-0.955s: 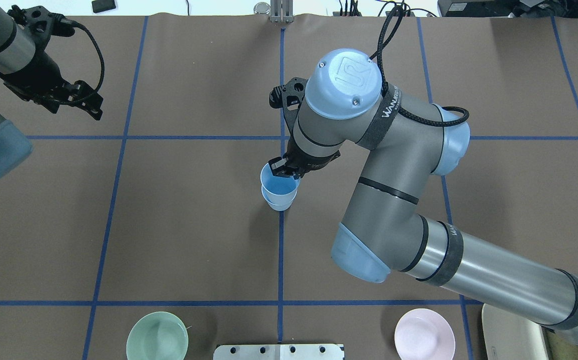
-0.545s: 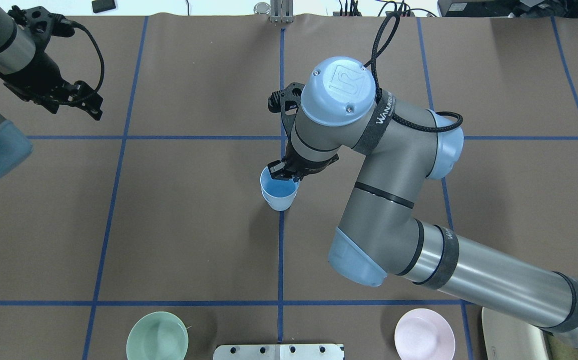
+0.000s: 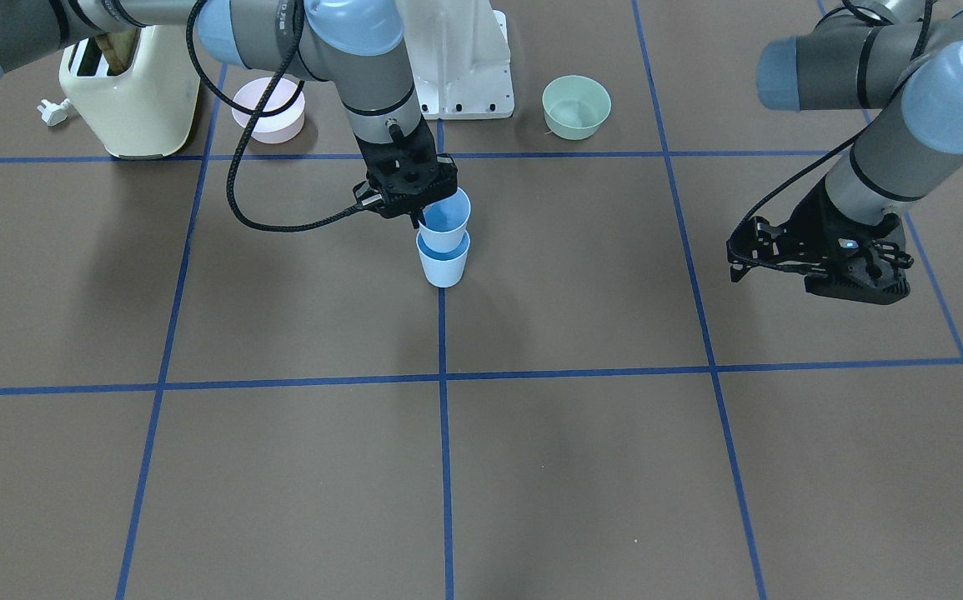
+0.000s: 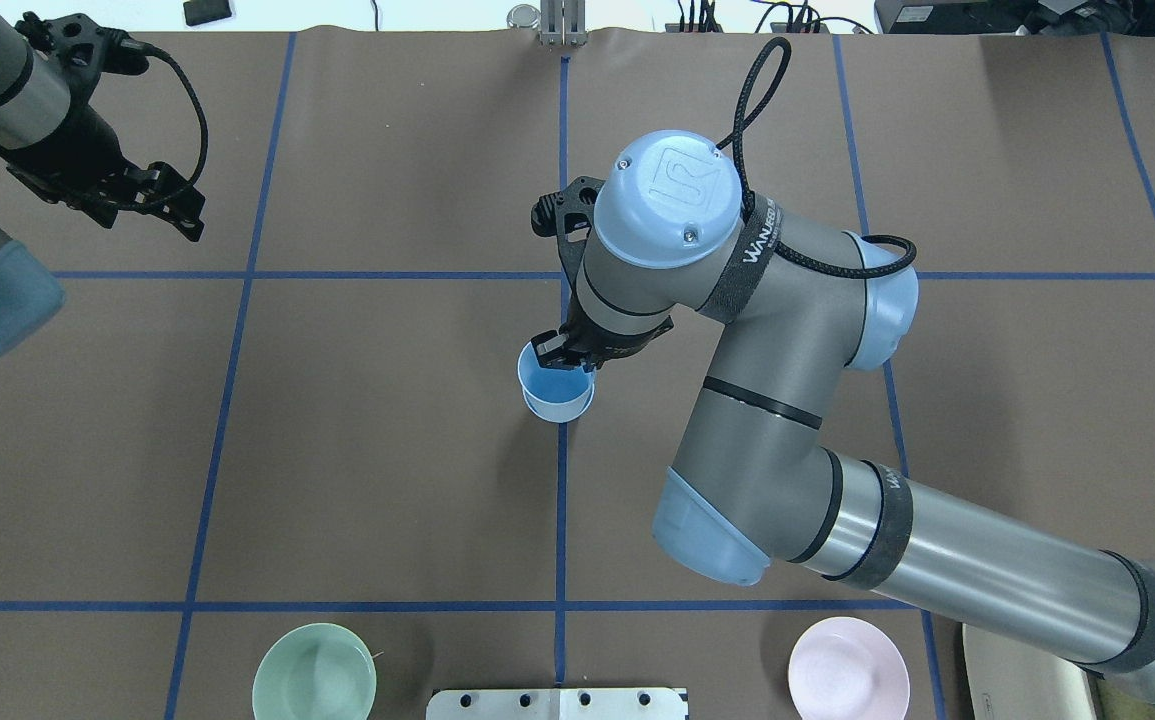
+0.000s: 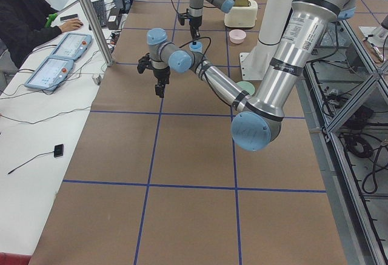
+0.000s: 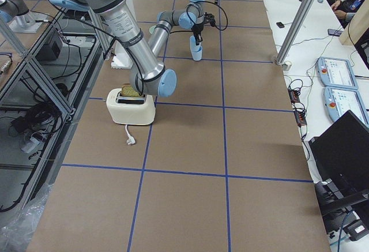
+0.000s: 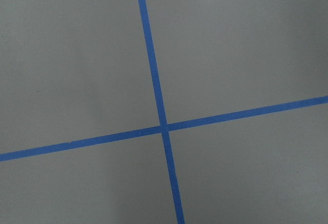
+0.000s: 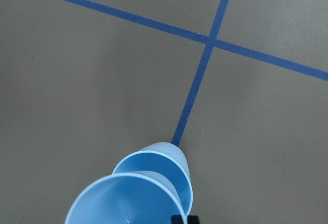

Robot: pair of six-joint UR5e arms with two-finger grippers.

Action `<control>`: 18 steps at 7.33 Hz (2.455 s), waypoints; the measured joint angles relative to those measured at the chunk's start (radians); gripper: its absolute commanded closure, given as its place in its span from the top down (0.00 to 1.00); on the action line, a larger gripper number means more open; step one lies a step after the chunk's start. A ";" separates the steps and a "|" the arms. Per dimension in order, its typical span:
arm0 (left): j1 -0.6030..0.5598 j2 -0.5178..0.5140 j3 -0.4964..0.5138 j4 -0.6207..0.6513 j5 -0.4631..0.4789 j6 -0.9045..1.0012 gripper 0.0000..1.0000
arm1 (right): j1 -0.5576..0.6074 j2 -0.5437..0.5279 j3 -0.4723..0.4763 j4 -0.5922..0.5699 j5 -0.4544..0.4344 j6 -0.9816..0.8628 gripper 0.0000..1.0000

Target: Stack blue cups with both arms

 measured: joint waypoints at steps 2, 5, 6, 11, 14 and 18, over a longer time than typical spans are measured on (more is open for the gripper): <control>0.000 0.000 0.000 0.000 0.001 -0.004 0.98 | 0.004 0.003 0.001 0.001 0.000 0.001 0.00; 0.000 0.000 0.000 0.000 0.000 -0.005 0.98 | 0.009 0.004 0.002 0.002 -0.002 0.000 0.47; 0.000 0.000 0.000 0.000 0.000 -0.005 0.98 | 0.010 0.004 0.002 0.002 -0.003 0.000 0.77; -0.005 0.000 0.000 0.000 0.001 0.000 0.98 | 0.038 0.001 0.003 0.004 -0.002 -0.003 1.00; -0.072 0.006 0.009 0.018 -0.005 0.093 0.98 | 0.158 -0.053 0.010 0.102 0.000 -0.005 1.00; -0.256 0.068 0.047 0.062 -0.049 0.393 0.98 | 0.432 -0.181 -0.016 0.191 0.082 -0.099 1.00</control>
